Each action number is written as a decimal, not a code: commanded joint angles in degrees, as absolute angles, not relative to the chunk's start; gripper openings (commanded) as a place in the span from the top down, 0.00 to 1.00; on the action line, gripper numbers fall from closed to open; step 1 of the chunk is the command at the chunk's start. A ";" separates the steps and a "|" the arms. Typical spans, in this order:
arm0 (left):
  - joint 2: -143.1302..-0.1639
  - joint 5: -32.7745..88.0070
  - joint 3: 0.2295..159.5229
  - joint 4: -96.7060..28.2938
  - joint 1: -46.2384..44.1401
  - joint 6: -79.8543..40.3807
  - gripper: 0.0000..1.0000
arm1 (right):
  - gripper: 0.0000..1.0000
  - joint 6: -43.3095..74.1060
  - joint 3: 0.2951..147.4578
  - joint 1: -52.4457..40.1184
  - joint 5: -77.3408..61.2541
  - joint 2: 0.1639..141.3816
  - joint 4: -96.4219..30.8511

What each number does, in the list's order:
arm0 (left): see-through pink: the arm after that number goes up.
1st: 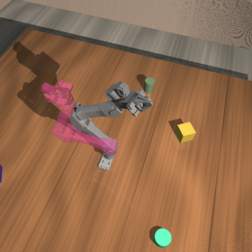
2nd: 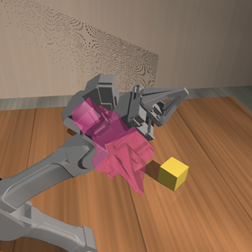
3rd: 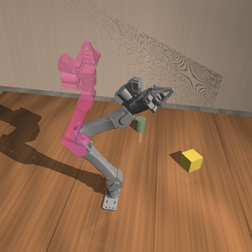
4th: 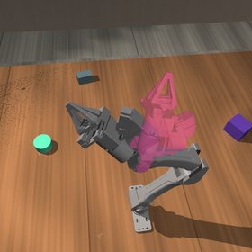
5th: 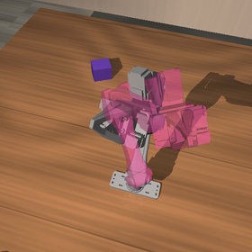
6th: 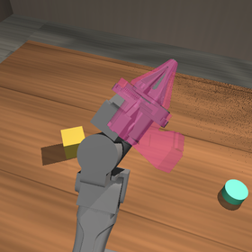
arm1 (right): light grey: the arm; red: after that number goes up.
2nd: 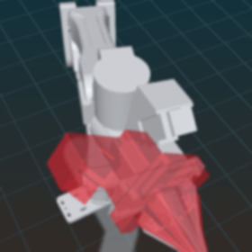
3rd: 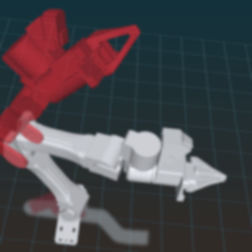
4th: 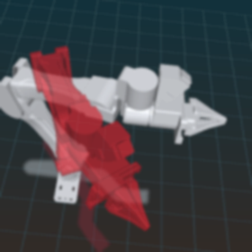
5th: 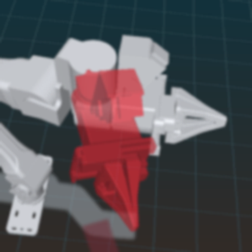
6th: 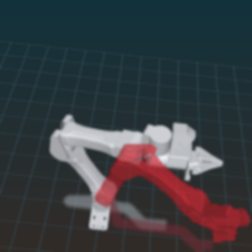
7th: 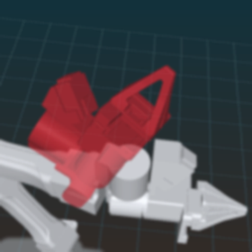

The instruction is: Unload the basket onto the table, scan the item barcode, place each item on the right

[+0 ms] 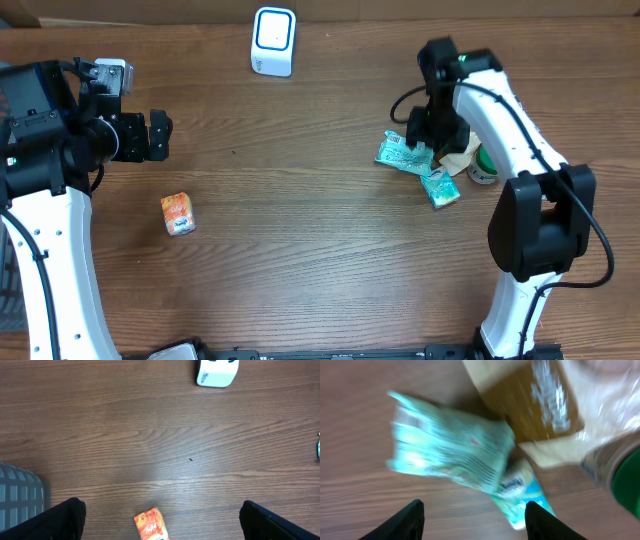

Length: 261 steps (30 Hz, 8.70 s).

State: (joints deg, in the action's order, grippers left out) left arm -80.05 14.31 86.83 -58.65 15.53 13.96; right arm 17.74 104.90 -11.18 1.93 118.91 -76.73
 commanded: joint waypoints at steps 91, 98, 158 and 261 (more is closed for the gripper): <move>-80.14 14.17 87.13 -58.46 15.94 15.25 0.00 | 0.96 -5.87 116.22 -25.93 -58.63 123.50 -73.01; -80.14 14.17 87.13 -58.46 15.94 15.25 0.00 | 0.96 -11.00 116.22 -20.23 -72.12 117.93 -74.78; -80.14 14.17 87.13 -58.46 15.94 15.25 0.00 | 0.96 -69.41 132.62 -34.17 33.34 148.16 -7.07; -80.16 14.17 87.13 -58.46 15.94 15.25 0.00 | 0.00 10.61 117.30 -6.00 -2.96 63.48 -94.48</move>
